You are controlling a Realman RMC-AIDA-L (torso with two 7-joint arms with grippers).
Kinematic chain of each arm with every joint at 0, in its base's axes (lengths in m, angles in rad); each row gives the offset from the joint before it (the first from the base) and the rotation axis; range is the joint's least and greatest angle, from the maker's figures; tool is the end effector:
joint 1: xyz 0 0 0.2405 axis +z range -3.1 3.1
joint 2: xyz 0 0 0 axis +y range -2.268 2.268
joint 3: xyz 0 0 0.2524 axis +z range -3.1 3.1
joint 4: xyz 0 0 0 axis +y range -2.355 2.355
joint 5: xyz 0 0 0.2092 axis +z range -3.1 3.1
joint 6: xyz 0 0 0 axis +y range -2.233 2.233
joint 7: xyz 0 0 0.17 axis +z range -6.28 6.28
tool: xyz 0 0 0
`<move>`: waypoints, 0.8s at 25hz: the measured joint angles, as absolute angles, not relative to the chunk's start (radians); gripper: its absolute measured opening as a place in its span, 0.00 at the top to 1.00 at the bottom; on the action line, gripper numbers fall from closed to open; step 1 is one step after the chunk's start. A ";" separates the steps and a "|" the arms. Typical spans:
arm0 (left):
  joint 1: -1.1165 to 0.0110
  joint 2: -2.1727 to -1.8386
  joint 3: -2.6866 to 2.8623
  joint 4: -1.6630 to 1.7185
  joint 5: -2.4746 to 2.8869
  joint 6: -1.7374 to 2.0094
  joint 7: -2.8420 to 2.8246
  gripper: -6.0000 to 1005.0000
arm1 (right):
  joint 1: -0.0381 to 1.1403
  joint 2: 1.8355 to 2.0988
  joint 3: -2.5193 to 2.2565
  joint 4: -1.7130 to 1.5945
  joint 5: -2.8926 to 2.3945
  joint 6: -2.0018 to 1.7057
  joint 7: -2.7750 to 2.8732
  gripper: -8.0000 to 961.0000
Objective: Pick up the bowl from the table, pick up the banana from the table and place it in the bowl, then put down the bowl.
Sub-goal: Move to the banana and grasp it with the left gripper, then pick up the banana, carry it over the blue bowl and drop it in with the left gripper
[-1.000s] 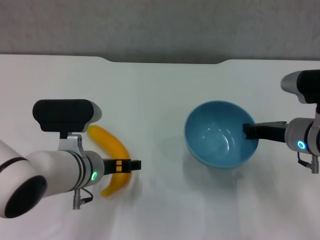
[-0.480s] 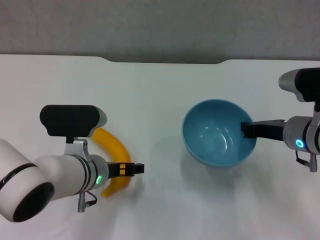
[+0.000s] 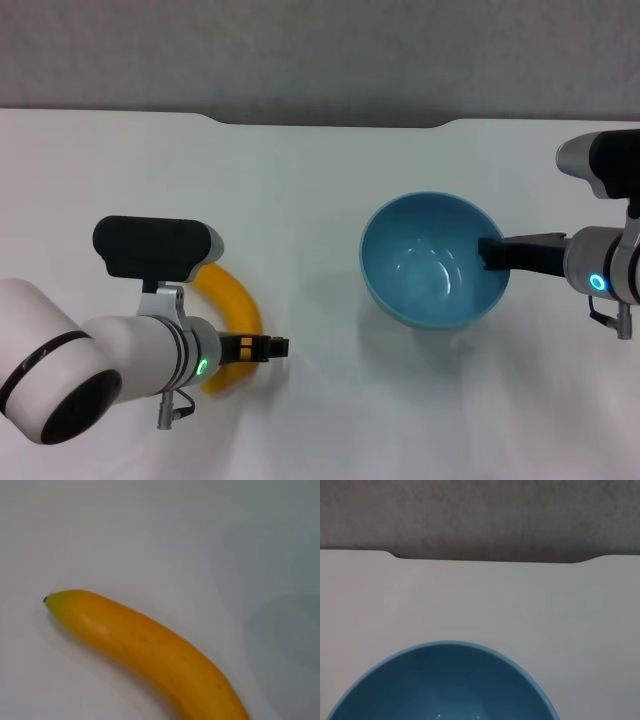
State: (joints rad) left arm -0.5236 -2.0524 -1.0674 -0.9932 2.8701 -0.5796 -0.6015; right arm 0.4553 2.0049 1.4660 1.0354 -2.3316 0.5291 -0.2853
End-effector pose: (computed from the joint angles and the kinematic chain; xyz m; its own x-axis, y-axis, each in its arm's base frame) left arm -0.2409 0.3735 -0.1244 0.4758 0.7979 0.3702 0.7766 -0.1834 -0.6027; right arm 0.2430 0.4173 -0.0457 0.5951 -0.6550 -0.4656 -0.7749 -0.3143 -0.5484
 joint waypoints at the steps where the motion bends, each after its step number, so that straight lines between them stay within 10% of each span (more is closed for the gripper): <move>1: -0.524 -2.052 -1.067 -0.992 2.870 -0.580 -0.603 0.17 | 0.455 2.005 1.466 1.037 -2.332 0.529 -0.285 0.96; 20: -0.509 -2.046 -1.076 -1.000 2.870 -0.551 -0.604 0.44 | 0.451 2.005 1.465 1.034 -2.332 0.527 -0.285 0.96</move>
